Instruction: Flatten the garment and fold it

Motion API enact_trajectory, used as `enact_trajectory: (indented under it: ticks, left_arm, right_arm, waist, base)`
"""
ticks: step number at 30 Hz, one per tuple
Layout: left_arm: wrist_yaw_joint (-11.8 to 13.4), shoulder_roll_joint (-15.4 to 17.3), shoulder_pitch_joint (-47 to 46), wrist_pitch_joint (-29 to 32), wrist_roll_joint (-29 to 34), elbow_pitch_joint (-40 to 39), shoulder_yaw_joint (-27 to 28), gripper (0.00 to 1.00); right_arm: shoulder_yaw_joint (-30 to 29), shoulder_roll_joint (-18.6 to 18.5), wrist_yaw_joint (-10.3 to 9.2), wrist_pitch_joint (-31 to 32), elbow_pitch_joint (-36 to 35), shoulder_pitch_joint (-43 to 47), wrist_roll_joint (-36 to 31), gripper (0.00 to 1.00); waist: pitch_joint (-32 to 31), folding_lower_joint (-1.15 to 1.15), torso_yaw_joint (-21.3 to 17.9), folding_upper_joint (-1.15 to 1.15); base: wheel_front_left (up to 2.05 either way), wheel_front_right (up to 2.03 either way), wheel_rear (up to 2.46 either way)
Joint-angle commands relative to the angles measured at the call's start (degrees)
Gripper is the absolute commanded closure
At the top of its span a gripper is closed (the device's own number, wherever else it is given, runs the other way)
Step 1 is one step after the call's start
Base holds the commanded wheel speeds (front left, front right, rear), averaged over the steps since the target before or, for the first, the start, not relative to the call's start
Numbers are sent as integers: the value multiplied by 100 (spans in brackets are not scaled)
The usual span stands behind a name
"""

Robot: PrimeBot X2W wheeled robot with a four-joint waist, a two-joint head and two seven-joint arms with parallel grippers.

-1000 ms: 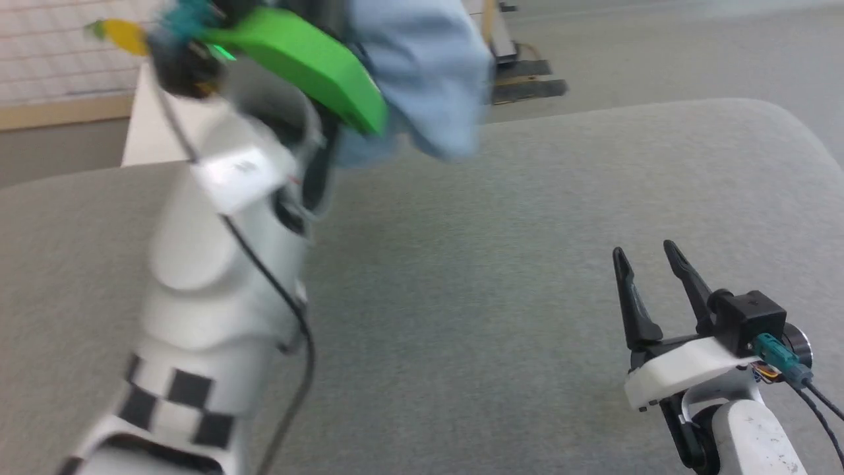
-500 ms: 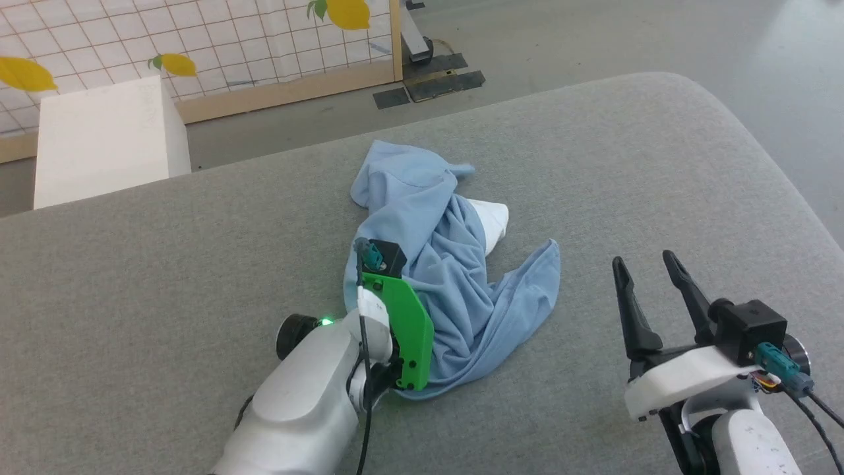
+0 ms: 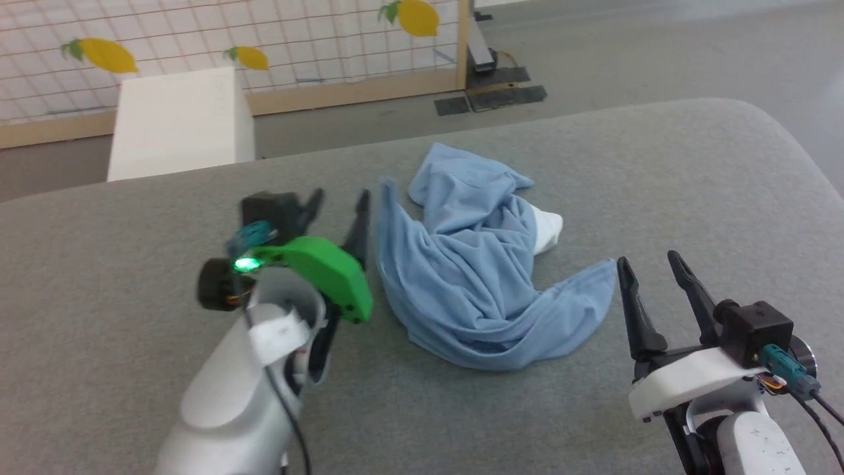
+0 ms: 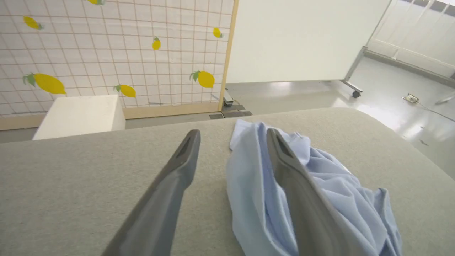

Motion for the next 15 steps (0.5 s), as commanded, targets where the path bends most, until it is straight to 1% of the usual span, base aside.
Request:
enact_trajectory:
  ticks: [1, 3, 4, 6, 9, 13, 15]
  left_arm:
    - [44, 107, 219, -287, 105, -78, 66, 0]
    - [97, 238, 382, -788, 200, -219, 190, 0]
    - [159, 417, 696, -1184, 319, -379, 339, 0]
    - [186, 493, 923, -1294, 393, -515, 452, 0]
    - [206, 521, 1275, -1345, 505, -768, 653, 0]
    - [184, 411, 1836, -1351, 748, -1235, 1065, 0]
    - [129, 301, 2122, -1352, 824, -1406, 1285, 0]
  right_arm:
    - [-11, 2, -9, 32, -48, 105, -54, 0]
    - [-24, 2, -9, 50, -94, 131, -64, 0]
    - [-49, 2, -9, 89, -146, 175, -82, 0]
    - [-63, 2, -9, 114, -186, 208, -93, 0]
    - [-89, 2, -9, 145, -242, 261, -117, 0]
    - [-137, 2, -9, 223, -282, 340, -147, 0]
    - [-159, 2, -9, 268, -295, 381, -159, 0]
  waist:
    - [-133, 0, 232, 0]
    - [-175, 0, 321, 0]
    - [-227, 0, 425, 0]
    - [-249, 0, 476, 0]
    - [-268, 0, 541, 0]
    - [-298, 0, 606, 0]
    - [-310, 0, 632, 0]
  base:
    - [0, 0, 0]
    - [0, 0, 0]
    - [0, 0, 0]
    - [0, 0, 0]
    - [0, 0, 0]
    - [0, 0, 0]
    - [0, 0, 0]
